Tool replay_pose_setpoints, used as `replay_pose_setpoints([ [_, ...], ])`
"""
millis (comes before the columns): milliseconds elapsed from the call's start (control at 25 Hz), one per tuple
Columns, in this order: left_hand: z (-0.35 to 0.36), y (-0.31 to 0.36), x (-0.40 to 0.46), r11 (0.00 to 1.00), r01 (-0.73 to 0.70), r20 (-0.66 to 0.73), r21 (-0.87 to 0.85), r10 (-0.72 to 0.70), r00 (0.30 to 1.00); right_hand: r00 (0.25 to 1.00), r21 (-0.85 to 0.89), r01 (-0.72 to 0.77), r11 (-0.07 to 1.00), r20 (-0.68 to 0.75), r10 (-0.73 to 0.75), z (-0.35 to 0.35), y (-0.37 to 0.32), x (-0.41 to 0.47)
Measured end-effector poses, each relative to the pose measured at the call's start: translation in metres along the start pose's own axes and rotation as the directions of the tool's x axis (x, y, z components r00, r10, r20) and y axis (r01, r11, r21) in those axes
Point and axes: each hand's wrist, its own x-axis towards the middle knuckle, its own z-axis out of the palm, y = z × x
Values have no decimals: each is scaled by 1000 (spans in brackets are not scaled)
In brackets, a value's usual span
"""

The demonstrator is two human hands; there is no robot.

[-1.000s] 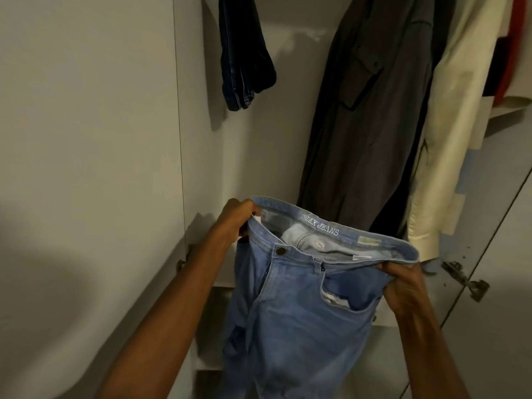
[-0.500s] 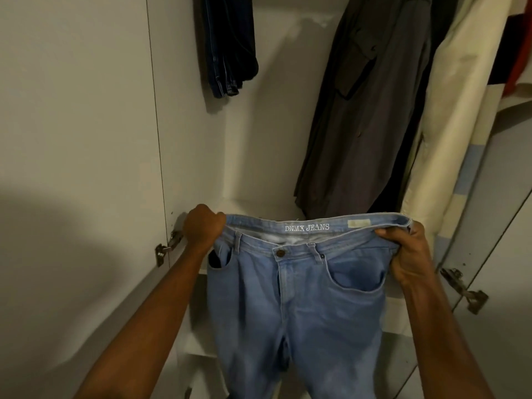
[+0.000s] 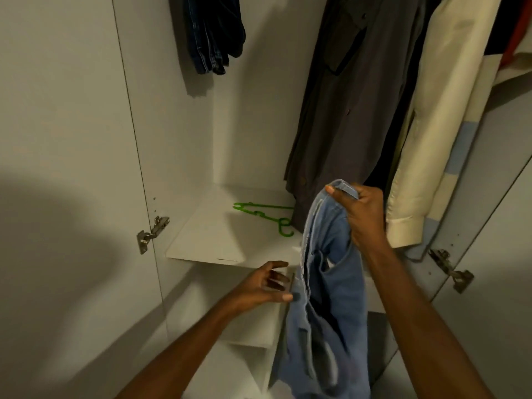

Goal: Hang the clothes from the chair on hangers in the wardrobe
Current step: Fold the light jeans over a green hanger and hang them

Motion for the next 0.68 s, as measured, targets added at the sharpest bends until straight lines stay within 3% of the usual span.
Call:
replay_pose_setpoints([
  [160,31,29,2,995,-97,-218,-25,89,972,966,-238,168,957,-156,-208,27,-6,13],
  [240,42,41,-2,983,-154,-337,103,180,924,928,-373,201,906,-223,-298,39,-12,19],
  [320,48,51,-8,926,-170,-428,338,312,848,893,-490,198,849,-267,-362,50,-20,23],
  [480,41,58,-21,827,-241,-435,509,488,757,837,-536,219,815,-327,-440,61,-30,31],
  [560,28,48,-24,670,-147,-352,727,549,758,839,-493,231,839,-336,-428,61,-30,35],
  [680,2,27,-25,477,166,-376,863,386,843,857,-427,219,877,-346,-383,62,-34,39],
])
